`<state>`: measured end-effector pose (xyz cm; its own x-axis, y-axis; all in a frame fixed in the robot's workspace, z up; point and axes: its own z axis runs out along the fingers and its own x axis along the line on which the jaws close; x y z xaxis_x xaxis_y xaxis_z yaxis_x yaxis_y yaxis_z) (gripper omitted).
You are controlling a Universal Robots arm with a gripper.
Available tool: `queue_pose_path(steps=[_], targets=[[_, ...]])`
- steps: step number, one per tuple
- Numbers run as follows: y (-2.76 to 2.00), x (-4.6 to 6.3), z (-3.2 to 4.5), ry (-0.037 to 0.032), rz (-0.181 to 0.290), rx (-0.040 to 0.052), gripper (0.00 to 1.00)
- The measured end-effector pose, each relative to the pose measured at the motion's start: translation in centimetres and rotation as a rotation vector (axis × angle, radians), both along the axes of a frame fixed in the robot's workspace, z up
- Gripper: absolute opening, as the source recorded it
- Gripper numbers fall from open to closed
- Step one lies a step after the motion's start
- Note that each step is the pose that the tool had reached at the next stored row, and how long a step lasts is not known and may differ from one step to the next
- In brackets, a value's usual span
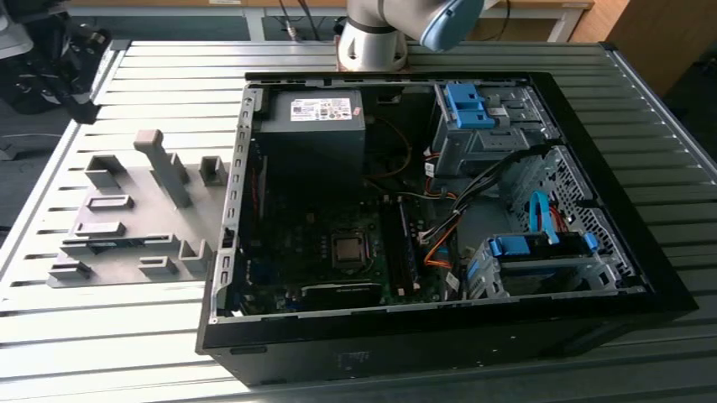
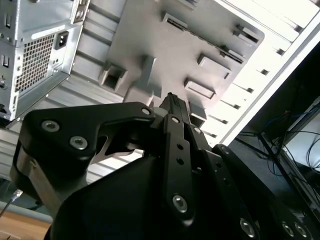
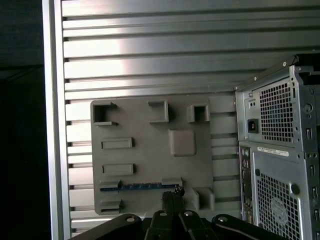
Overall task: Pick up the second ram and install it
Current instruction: 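Reach for the second ram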
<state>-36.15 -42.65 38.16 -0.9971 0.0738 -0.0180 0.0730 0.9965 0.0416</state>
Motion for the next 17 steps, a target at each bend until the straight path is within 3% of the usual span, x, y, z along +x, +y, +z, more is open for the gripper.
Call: queue_pose_path(steps=[5, 17], targets=[[-0.80, -1.3, -0.08, 0.0000, 0.000, 0.0000, 0.11], [-0.97, -4.7, -0.18, 0.0001, 0.000, -0.0001, 0.11]])
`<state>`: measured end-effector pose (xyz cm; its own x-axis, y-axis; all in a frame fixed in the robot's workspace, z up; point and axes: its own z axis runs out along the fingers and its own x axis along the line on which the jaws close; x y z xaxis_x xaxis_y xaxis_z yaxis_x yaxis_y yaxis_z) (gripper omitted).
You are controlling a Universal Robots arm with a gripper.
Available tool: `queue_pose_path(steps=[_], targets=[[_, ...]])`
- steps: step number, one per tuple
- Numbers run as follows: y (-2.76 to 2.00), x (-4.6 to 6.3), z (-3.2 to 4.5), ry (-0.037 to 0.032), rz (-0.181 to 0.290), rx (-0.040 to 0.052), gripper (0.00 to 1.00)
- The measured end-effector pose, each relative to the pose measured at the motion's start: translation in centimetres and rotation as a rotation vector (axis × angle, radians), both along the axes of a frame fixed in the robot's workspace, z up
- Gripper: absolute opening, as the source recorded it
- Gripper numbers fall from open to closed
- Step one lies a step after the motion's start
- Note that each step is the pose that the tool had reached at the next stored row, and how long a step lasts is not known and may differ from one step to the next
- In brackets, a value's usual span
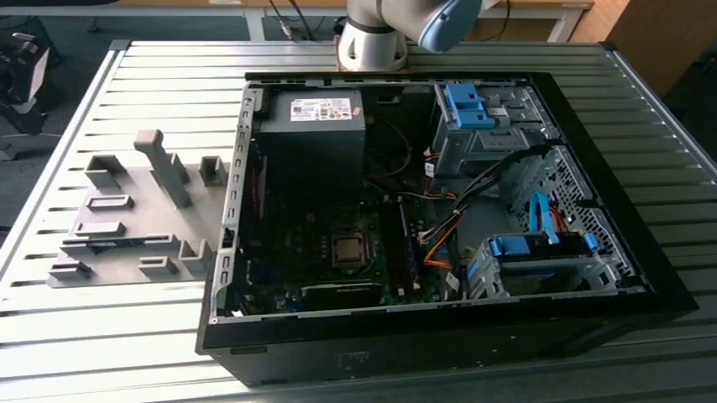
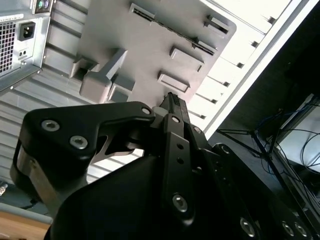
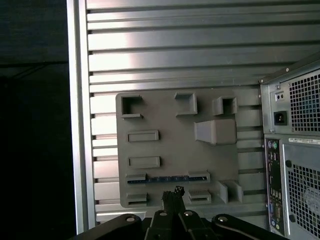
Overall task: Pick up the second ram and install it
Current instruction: 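Reach for the second ram, then pick up the second ram and move it above second insertion slot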
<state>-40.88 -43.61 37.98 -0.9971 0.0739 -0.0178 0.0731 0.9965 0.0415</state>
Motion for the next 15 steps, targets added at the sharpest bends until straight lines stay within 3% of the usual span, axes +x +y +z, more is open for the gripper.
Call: queue_pose_path(steps=[15], targets=[[0.00, -0.19, 0.00, 0.0000, 0.000, 0.0001, 0.11]])
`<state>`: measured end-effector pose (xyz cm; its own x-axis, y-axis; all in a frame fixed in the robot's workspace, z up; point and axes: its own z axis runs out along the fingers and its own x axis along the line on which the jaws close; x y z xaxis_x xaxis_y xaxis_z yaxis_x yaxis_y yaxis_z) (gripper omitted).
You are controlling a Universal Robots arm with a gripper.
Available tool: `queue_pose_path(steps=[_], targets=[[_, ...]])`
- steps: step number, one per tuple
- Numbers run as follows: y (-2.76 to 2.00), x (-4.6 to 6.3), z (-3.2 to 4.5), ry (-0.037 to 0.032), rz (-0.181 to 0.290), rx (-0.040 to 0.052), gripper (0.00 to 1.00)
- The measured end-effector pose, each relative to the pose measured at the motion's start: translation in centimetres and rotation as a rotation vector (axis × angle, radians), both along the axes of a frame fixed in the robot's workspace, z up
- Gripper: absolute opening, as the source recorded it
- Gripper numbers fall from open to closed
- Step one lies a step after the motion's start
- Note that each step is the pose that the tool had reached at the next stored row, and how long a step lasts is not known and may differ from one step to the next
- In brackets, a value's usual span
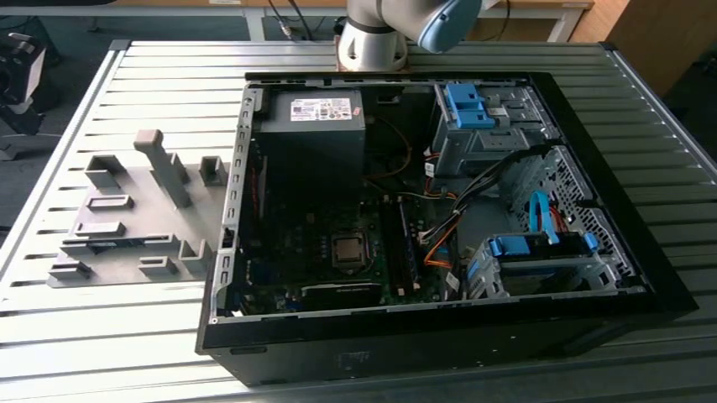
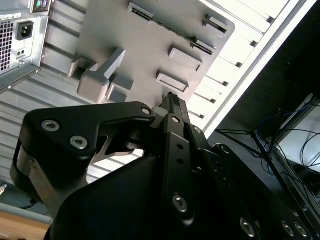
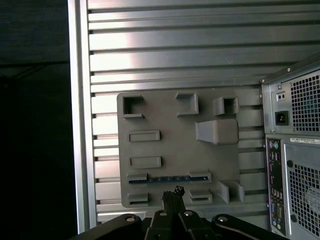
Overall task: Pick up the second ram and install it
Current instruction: 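Pick up the second ram and move it above second insertion slot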
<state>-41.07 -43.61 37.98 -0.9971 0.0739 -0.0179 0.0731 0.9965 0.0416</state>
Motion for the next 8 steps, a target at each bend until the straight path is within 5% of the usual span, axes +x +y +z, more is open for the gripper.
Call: queue_pose_path(steps=[3, 8], targets=[[-0.01, -0.02, 0.00, -0.0001, 0.011, 0.0000, 0.11], [-0.01, -0.06, -0.02, 0.0000, 0.093, -0.0001, 0.11]])
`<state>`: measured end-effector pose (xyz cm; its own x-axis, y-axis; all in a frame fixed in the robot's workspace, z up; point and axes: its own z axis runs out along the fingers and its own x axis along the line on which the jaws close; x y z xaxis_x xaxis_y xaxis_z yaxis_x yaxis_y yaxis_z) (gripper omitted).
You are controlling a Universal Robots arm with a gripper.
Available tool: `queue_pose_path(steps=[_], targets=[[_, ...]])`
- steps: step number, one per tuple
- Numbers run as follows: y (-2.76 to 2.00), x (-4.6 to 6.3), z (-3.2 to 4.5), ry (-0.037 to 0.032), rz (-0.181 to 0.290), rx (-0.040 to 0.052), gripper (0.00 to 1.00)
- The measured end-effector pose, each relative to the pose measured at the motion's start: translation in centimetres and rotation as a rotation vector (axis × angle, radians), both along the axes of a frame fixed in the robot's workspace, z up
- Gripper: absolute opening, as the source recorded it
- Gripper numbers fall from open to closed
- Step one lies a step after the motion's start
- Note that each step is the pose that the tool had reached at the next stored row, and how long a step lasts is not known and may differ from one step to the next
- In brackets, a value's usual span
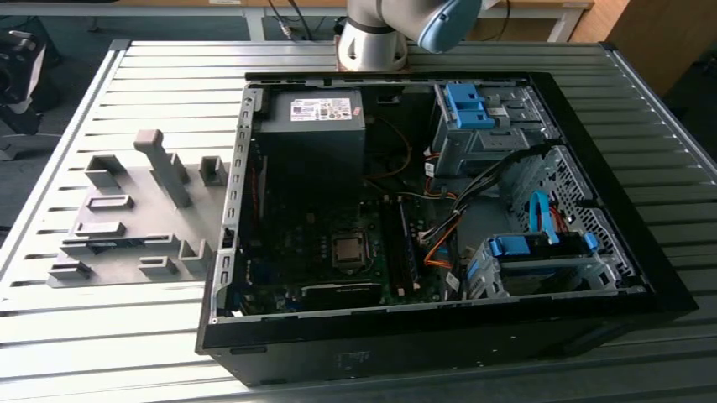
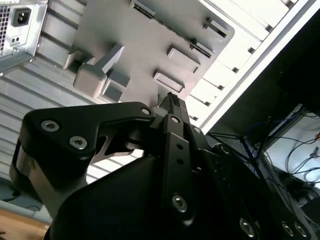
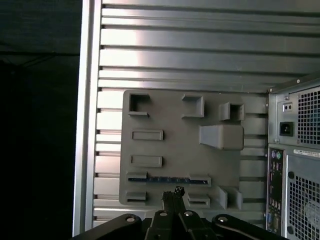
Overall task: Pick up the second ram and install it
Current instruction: 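Pick up the second ram and move it above second insertion slot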
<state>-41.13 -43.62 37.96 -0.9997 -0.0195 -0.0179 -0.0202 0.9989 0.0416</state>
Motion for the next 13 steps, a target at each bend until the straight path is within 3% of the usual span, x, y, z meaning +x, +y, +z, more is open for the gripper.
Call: queue_pose_path(steps=[13], targets=[[0.00, -0.11, -0.12, 0.0000, 0.207, 0.0000, 0.11]])
